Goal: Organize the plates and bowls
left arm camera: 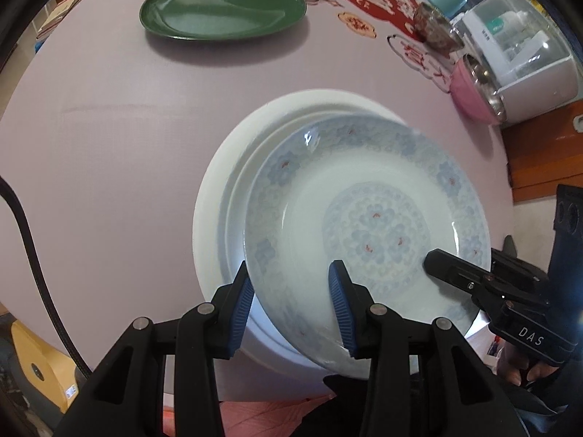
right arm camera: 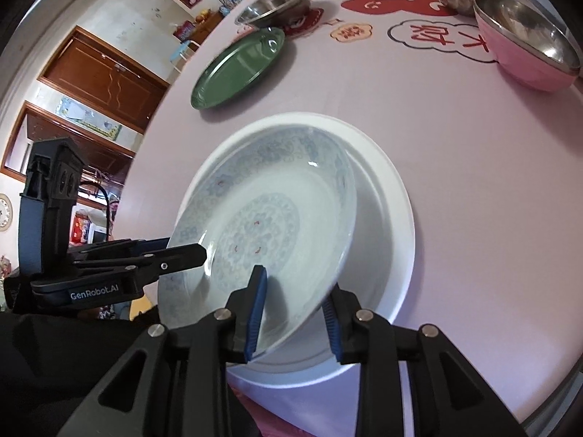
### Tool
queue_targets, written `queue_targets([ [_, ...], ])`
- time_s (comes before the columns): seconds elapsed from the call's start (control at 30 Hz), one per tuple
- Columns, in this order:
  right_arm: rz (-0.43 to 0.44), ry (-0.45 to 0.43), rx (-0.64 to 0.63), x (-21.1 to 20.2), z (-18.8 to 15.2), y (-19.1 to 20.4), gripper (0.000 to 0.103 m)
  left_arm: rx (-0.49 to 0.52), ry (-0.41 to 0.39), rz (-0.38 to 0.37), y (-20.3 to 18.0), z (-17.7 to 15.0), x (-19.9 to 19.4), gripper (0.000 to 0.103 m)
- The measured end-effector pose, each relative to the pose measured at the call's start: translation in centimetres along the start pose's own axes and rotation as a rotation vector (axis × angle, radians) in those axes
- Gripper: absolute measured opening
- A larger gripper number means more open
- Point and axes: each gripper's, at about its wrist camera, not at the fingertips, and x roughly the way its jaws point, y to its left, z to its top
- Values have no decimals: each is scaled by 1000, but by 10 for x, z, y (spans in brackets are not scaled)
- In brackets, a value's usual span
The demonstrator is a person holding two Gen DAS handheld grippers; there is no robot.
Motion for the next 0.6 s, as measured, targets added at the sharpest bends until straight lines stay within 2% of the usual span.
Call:
queue_targets([
  [0.17, -44, 15, -34, 0, -1, 4, 32, 5, 2, 9, -1, -1, -2, 39],
  [0.33, -131, 71, -87, 7, -1, 7, 36, -2, 2, 18, 0, 0, -3, 39],
  [0.6, -143, 93, -140, 1, 2, 3, 40, -15, -23, 49, -5, 6, -7, 39],
])
